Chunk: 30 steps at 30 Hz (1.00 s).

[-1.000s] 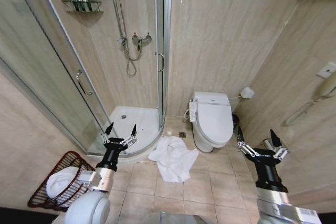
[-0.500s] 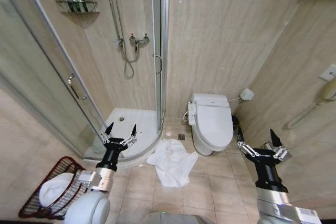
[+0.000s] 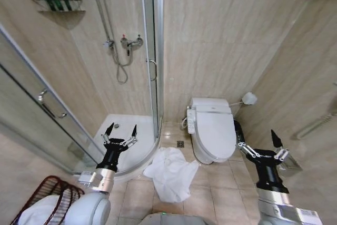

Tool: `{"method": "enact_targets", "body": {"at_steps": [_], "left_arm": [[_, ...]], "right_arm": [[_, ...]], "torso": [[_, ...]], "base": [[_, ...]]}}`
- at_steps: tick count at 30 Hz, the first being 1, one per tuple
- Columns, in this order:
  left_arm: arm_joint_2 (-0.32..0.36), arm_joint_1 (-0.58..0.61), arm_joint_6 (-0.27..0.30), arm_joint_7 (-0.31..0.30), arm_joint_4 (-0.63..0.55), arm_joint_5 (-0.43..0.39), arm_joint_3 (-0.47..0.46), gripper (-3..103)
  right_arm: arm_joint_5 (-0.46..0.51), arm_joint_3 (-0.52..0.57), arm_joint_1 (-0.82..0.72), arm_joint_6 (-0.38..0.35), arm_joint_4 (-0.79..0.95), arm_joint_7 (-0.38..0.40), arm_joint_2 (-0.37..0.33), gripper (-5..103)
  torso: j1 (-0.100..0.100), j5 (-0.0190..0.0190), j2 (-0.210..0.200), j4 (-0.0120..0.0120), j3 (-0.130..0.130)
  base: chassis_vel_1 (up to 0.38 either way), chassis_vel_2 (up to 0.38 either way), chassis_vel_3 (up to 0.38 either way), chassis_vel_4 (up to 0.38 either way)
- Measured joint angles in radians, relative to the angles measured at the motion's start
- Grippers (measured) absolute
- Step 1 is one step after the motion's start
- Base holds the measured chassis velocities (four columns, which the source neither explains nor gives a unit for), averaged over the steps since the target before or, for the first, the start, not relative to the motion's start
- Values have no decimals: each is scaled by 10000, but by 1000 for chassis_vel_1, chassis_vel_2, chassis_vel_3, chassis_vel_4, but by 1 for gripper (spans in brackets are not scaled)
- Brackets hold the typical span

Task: Discard the used towel into the hamper.

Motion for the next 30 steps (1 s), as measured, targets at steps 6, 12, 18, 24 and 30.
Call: {"method": "enact_targets", "body": {"at_steps": [6, 12, 18, 24, 30], "left_arm": [[0, 3, 0, 0, 0, 0, -1, 100], [0, 0, 0, 0, 0, 0, 0, 100], [0, 0, 0, 0, -1, 0, 0, 100], [0, 0, 0, 0, 0, 0, 0, 100], [0, 0, 0, 0, -1, 0, 0, 100]], "right_arm": [[452, 595, 915, 1685, 381, 558, -338, 100], [517, 669, 1046, 1880, 385, 674, -389, 100], [389, 421, 1448, 458, 386, 1798, -740, 100], [926, 438, 1726, 485, 384, 2027, -1044, 100], [1359, 514, 1282, -269, -463, 1348, -1225, 100]], "torso": [[-3, -6, 4, 9, -2], [8, -1, 0, 3, 2], [6, -1, 0, 7, 1], [6, -5, 0, 6, 1], [6, -1, 0, 4, 1]], "base": [[74, -33, -21, 24], [0, 0, 0, 0], [0, 0, 0, 0], [0, 0, 0, 0], [0, 0, 0, 0]]}}
